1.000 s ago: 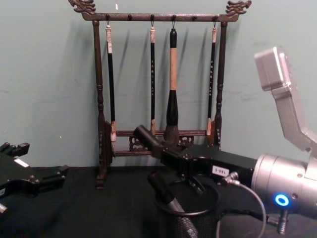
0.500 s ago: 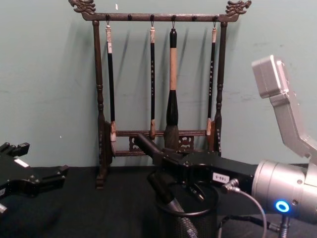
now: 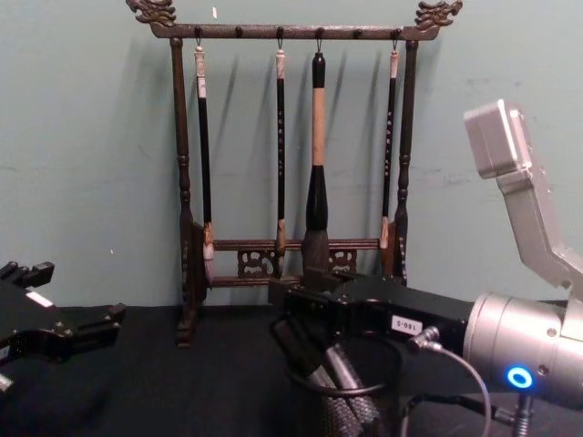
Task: Pick up the water-based marker from the table and place it into the pen holder.
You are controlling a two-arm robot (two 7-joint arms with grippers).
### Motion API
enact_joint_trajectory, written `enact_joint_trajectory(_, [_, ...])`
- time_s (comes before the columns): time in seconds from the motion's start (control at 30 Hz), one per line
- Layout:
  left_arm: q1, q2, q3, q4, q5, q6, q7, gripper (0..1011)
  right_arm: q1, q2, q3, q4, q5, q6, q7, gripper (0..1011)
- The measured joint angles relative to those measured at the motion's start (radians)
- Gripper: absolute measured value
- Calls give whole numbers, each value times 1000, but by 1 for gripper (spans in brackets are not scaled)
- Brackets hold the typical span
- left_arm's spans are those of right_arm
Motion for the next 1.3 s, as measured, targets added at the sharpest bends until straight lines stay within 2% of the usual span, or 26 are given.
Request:
enact_joint_trajectory(0.03, [0,0,0,0,0,0,0,1001,0,0,0,0,0,0,0,561])
enact_joint_trajectory(0.1, [0,0,0,0,0,0,0,1001,0,0,0,0,0,0,0,654])
enact_joint_trajectory(0.17, [0,0,0,0,0,0,0,1001,0,0,0,0,0,0,0,684])
enact_joint_trajectory(0.23, [0,0,0,0,0,0,0,1001,0,0,0,0,0,0,1,792])
enact_joint_trajectory(0.37, [0,0,0,0,0,0,0,1001,0,0,0,0,0,0,1,869])
enact_joint_trajectory(0.5, [0,0,0,0,0,0,0,1001,0,0,0,0,0,0,1,997])
enact_joint_trajectory(0.77, [0,0,0,0,0,0,0,1001,0,0,2,0,4,-1,2,1002])
enact_joint_trajectory(1.03, [0,0,0,0,0,0,0,1001,-5,13,27,-36,20,-19,-2,1002])
enact_joint_trajectory(1.3, [0,0,0,0,0,0,0,1001,-22,41,67,-94,23,-33,-47,1002])
